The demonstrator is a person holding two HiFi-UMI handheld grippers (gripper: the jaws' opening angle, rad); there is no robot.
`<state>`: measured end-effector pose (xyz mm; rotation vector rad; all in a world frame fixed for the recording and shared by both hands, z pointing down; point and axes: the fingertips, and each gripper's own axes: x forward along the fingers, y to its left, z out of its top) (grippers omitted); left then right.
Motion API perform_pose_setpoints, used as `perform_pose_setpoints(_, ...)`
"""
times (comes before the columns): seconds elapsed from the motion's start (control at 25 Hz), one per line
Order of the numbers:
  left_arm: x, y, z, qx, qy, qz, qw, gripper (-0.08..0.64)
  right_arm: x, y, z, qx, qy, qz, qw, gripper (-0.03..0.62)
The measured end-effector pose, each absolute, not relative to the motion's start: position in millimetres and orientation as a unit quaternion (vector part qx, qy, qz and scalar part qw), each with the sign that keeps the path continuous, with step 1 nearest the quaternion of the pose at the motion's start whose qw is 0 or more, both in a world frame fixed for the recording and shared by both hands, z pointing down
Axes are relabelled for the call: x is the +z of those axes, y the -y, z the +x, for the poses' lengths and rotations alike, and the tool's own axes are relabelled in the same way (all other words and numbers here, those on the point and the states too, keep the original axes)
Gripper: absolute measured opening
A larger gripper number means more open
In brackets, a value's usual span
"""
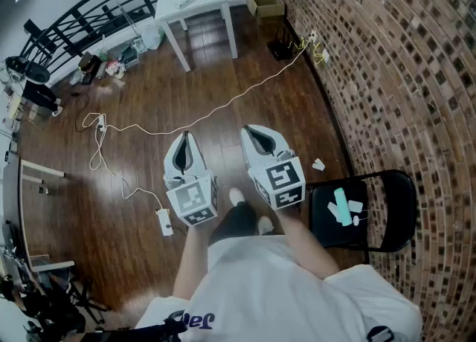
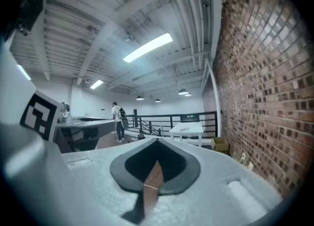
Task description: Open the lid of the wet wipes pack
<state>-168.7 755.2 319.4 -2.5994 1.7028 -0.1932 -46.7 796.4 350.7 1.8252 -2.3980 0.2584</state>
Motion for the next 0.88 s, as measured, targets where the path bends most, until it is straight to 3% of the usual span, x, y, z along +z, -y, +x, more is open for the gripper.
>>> perform_pose_setpoints(0.32,354.9,-597.0,-142.2,-0.072,-0.546,-0.835,-0.003,0.017,341.0,-644.3,-9.6,-0.010,0.776,0.628,0.052,-0.010)
perform_pose_setpoints(0.52,319.2,-481.8,-160.4,-0.027,-0.565,-0.825,0.013,0.015,293.8,-523.5,-25.1,-0.076,0.784,0.613,0.069,-0.009)
perform_pose_setpoints(0.72,310.9,-403.4,-180.4,-0.021,-0.556,-0.831,0.016,0.017,286.7,-448.6,-54.0,-0.073,0.803,0.590,0.050,-0.009)
perform_pose_setpoints(0.88,342.8,-362.2,-165.8,-0.062,-0.534,-0.843,-0.023,0.017,302.4,-413.3,-74.0,-0.047,0.841,0.537,0.052,-0.011)
